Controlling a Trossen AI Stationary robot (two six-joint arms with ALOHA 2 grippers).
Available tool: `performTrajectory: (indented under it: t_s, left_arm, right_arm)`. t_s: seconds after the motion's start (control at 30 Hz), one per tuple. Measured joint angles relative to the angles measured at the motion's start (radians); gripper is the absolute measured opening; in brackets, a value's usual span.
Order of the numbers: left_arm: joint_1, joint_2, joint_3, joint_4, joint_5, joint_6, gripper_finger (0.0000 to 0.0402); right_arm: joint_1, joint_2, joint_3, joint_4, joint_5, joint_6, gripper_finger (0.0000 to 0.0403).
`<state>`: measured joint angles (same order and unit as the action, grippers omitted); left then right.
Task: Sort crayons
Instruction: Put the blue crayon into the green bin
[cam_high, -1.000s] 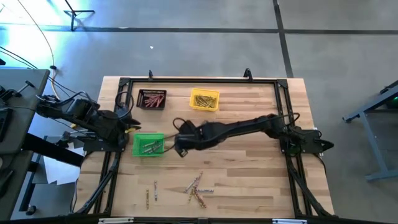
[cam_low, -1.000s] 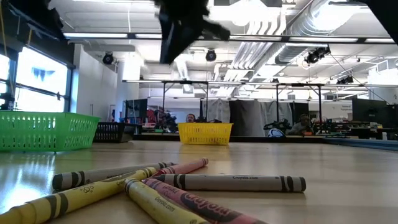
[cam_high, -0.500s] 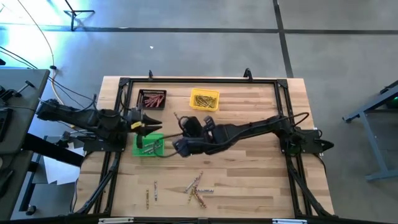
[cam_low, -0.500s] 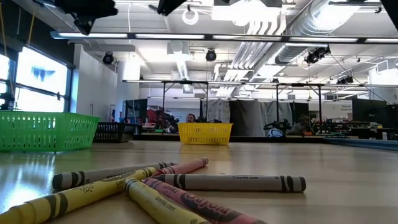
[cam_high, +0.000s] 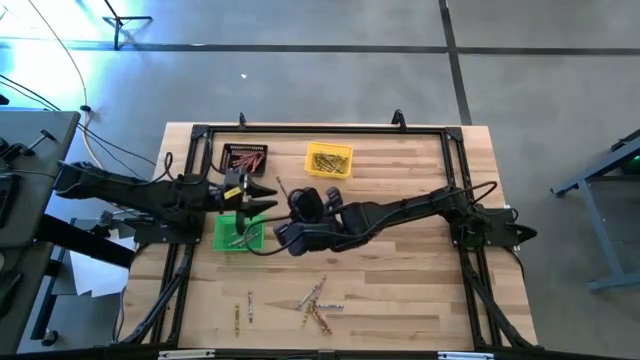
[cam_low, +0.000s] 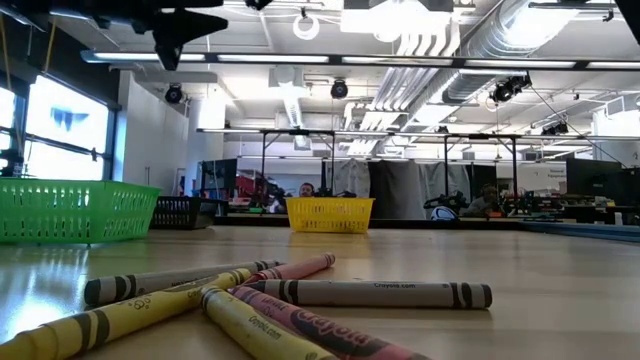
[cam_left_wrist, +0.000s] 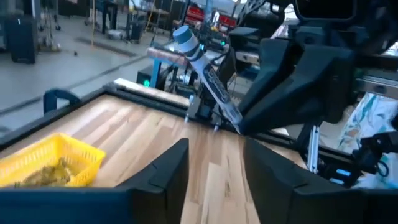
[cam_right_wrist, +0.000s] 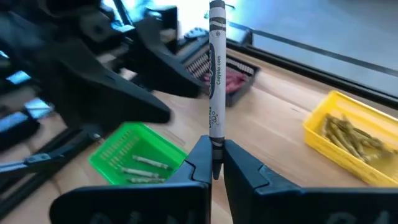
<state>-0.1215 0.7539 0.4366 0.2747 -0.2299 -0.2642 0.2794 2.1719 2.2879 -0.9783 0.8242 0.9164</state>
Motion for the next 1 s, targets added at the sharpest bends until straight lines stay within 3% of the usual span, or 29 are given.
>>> performTrajectory:
  t_s: [0.37, 0.67, 1.0]
  left_arm:
    - [0.010, 0.072, 0.000, 0.152, 0.000, -0.075, 0.0195]
    - [0.011, 0.073, 0.000, 0.225, -0.038, -0.078, 0.0200]
    - [0.050, 0.093, 0.001, 0.228, -0.042, -0.228, 0.0200]
  right_arm:
    - [0.000, -0.001, -0.003, 0.053, -0.004, -0.030, 0.0009]
    - [0.000, -0.001, -0.014, 0.088, -0.017, -0.024, 0.0009]
    - [-0.009, -0.001, -0.014, 0.136, -0.051, -0.062, 0.0009]
